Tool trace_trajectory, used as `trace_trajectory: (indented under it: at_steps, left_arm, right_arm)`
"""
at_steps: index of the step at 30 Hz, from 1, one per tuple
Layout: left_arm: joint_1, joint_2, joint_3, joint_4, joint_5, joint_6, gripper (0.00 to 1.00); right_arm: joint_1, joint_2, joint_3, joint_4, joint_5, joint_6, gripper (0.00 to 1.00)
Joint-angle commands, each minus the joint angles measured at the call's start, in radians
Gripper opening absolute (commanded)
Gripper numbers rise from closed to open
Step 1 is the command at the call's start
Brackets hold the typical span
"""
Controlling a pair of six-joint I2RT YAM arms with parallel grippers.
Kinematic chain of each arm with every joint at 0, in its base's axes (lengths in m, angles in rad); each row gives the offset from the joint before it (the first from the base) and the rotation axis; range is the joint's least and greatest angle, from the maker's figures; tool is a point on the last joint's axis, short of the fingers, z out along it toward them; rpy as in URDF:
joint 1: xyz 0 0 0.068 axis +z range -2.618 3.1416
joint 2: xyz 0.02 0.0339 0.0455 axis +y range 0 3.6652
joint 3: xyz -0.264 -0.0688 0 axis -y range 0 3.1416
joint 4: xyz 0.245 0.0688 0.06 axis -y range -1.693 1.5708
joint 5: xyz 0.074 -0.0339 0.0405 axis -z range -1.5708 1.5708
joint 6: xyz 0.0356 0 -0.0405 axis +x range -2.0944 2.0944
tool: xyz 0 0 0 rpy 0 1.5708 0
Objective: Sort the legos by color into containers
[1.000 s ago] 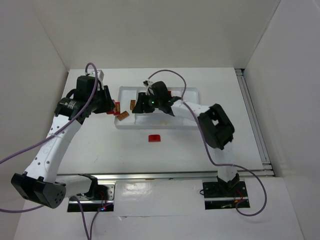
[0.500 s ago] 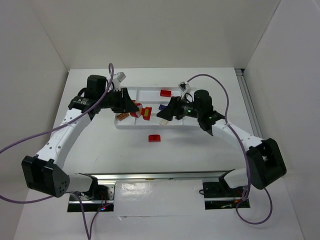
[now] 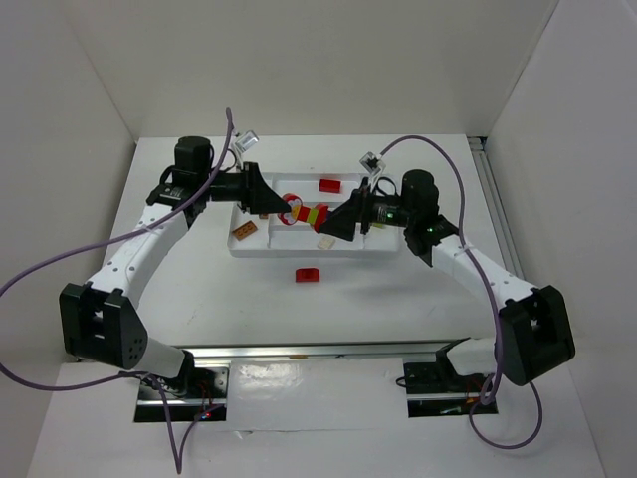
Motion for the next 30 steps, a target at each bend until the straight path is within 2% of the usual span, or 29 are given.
trace_trajectory:
  at_steps: [1, 7, 8, 11, 17, 19, 25, 27, 28, 30]
  left_arm:
    - [0.004, -0.003, 0.026, 0.099, 0.120, -0.004, 0.00]
    - [0.004, -0.003, 0.035, 0.110, 0.134, -0.004, 0.00]
    - [0.004, -0.003, 0.046, 0.096, 0.134, 0.005, 0.00]
    - [0.004, -0.003, 0.046, 0.078, 0.134, 0.014, 0.00]
    - [0.004, 0.006, 0.046, 0.078, 0.145, 0.014, 0.00]
    - [0.004, 0.006, 0.046, 0.087, 0.145, 0.014, 0.00]
    - [0.004, 0.006, 0.046, 0.096, 0.154, 0.014, 0.00]
    - [0.004, 0.006, 0.046, 0.096, 0.154, 0.005, 0.00]
    - [0.004, 0.006, 0.046, 0.096, 0.154, 0.005, 0.00]
    - [0.004, 0.015, 0.046, 0.096, 0.154, 0.005, 0.00]
  right_arm:
    - [-0.008, -0.002, 0.043, 0.075, -0.076, -0.005, 1.00]
    - [-0.033, 0.057, 0.028, 0.193, -0.134, 0.066, 0.98]
    - [-0.033, 0.057, 0.008, 0.341, -0.180, 0.159, 0.95]
    - [-0.062, 0.096, -0.041, 0.538, -0.232, 0.265, 0.87]
    - [-0.062, 0.156, -0.063, 0.772, -0.280, 0.419, 0.70]
    - [-0.062, 0.169, -0.063, 0.813, -0.290, 0.463, 0.70]
    - [-0.051, 0.202, -0.054, 0.834, -0.314, 0.463, 0.70]
    - [-0.042, 0.212, -0.054, 0.846, -0.323, 0.472, 0.66]
    - [-0.042, 0.224, -0.045, 0.855, -0.323, 0.472, 0.59]
    - [-0.033, 0.235, -0.045, 0.855, -0.323, 0.482, 0.54]
